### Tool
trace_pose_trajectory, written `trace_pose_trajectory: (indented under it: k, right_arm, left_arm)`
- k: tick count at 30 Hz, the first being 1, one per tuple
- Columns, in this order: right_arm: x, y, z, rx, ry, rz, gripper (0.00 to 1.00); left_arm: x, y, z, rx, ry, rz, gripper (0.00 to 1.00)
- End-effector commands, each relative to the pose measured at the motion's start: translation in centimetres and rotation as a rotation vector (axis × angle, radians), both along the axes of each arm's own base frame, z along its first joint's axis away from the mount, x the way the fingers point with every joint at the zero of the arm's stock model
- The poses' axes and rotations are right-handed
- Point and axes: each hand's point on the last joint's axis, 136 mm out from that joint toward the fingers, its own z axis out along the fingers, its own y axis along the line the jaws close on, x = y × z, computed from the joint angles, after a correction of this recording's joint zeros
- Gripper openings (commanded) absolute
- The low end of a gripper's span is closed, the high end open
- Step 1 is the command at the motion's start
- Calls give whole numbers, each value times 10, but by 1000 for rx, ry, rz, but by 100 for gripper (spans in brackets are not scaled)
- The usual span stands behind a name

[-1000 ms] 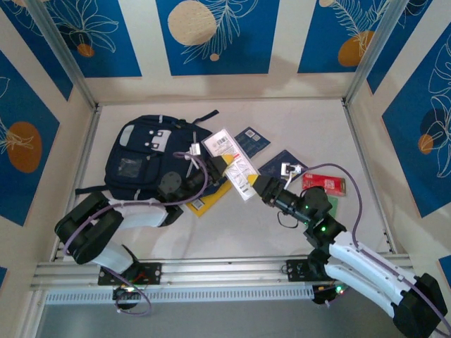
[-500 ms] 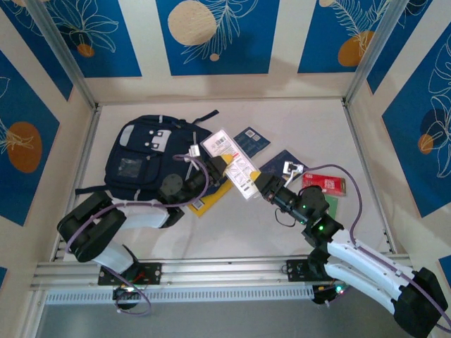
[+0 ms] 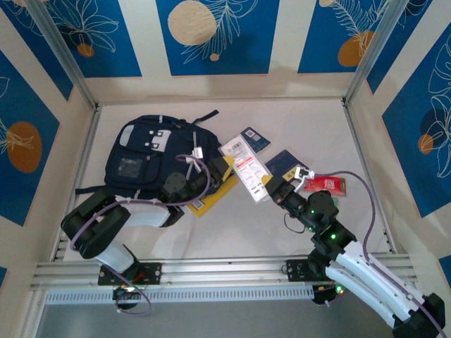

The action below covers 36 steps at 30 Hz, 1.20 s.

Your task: Pack the student bag

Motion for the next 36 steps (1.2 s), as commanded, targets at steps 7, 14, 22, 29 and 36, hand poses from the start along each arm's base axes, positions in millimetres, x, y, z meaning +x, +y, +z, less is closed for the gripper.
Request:
trace_pose_trajectory:
  k: [7, 14, 22, 29, 36]
  right_arm:
    - [3, -26, -35, -164, 109, -59, 0]
    - [5, -26, -40, -132, 131, -46, 0]
    - [3, -23, -39, -68, 168, -7, 2]
    - [-2, -21, -43, 4, 225, 19, 2]
    - [-3, -18, -42, 59, 246, 40, 2]
  left_arm:
    - [11, 41, -8, 931, -110, 5, 59]
    - [52, 86, -16, 1409, -21, 115, 77]
    - [90, 97, -65, 1563, 100, 58, 90]
    - [113, 107, -98, 1671, 165, 33, 91]
    - [122, 107, -127, 1697, 205, 2, 89]
